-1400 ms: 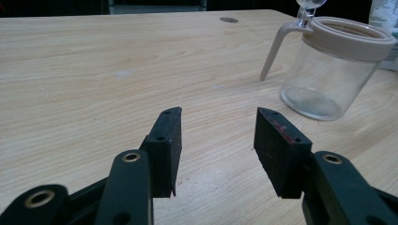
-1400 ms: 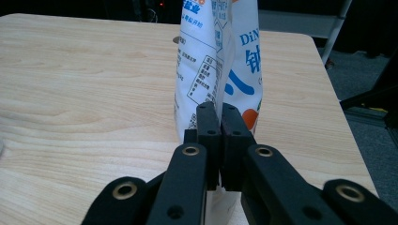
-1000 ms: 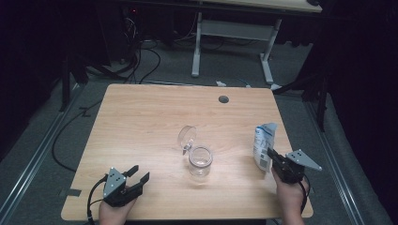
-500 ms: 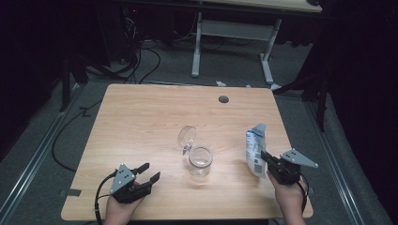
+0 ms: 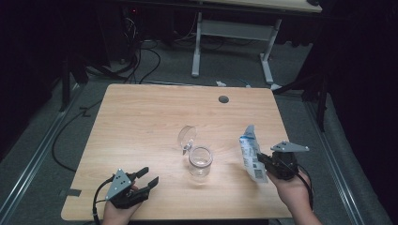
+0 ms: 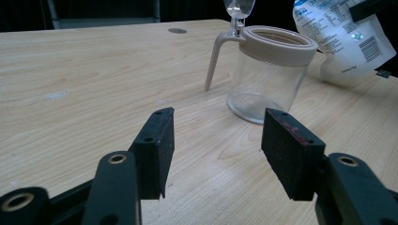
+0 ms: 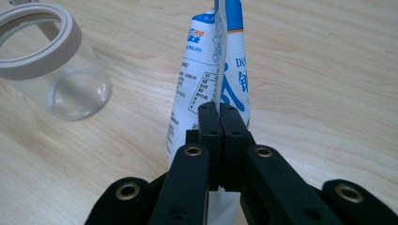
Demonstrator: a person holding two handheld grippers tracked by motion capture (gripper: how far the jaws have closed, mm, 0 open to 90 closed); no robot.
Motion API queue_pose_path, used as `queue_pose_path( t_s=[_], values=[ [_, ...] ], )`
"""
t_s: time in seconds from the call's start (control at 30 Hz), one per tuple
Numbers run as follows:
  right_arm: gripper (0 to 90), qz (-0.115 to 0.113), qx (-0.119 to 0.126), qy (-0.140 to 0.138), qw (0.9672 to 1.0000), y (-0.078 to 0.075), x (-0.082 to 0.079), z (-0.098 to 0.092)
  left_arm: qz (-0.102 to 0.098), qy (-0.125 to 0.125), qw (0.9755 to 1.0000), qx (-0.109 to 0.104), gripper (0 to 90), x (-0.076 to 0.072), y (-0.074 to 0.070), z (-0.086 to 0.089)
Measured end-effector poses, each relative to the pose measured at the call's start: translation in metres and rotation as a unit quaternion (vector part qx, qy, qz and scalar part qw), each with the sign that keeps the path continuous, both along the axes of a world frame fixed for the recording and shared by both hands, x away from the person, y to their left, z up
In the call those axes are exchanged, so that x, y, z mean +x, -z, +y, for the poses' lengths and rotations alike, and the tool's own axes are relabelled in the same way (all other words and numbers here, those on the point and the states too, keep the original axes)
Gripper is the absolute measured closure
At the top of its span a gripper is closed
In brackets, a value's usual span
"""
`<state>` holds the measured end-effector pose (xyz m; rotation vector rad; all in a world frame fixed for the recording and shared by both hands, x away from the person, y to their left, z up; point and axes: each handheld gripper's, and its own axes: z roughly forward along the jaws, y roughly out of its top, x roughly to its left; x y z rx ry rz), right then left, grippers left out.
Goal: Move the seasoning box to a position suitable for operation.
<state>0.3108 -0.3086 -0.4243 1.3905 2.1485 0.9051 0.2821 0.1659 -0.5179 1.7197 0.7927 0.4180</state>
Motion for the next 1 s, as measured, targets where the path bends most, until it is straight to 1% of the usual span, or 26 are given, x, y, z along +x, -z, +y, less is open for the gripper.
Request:
queue_pose_path(
  t_s=[0.17, 0.23, 0.3, 0.5, 0.63, 0.7, 0.87, 1.0],
  values=[
    [89.7, 0.031, -0.024, -0.011, 0.9992, -0.007, 0.004, 0.007, 0.002, 0.005, 1.0, -0.002, 44.9, 0.0, 0.0, -0.001],
    [89.8, 0.042, -0.03, -0.016, 0.9986, -0.008, 0.007, 0.01, 0.001, 0.006, 1.0, -0.002, 44.9, -0.001, 0.0, -0.002],
    [89.8, 0.051, -0.03, -0.019, 0.9981, -0.009, 0.008, 0.012, 0.0, 0.004, 1.0, 0.001, 44.9, 0.0, 0.0, -0.001],
    [89.7, 0.079, -0.04, -0.033, 0.9955, -0.011, 0.014, 0.018, 0.004, -0.001, 1.0, -0.005, 44.9, 0.001, 0.0, 0.002],
    [89.7, 0.102, -0.058, -0.042, 0.9922, -0.016, 0.018, 0.022, 0.004, -0.001, 1.0, -0.005, 44.9, 0.001, 0.0, 0.002],
    [89.7, 0.11, -0.069, -0.047, 0.9905, -0.019, 0.019, 0.024, 0.004, -0.001, 1.0, -0.006, 44.9, 0.001, 0.0, 0.002],
    [89.7, 0.122, -0.08, -0.051, 0.988, -0.026, 0.021, 0.026, 0.004, 0.001, 1.0, -0.005, 44.9, 0.001, 0.0, 0.001],
    [89.7, 0.137, -0.092, -0.056, 0.9847, -0.03, 0.022, 0.028, 0.005, 0.001, 1.0, -0.003, 44.9, 0.001, 0.001, 0.001]
  ],
)
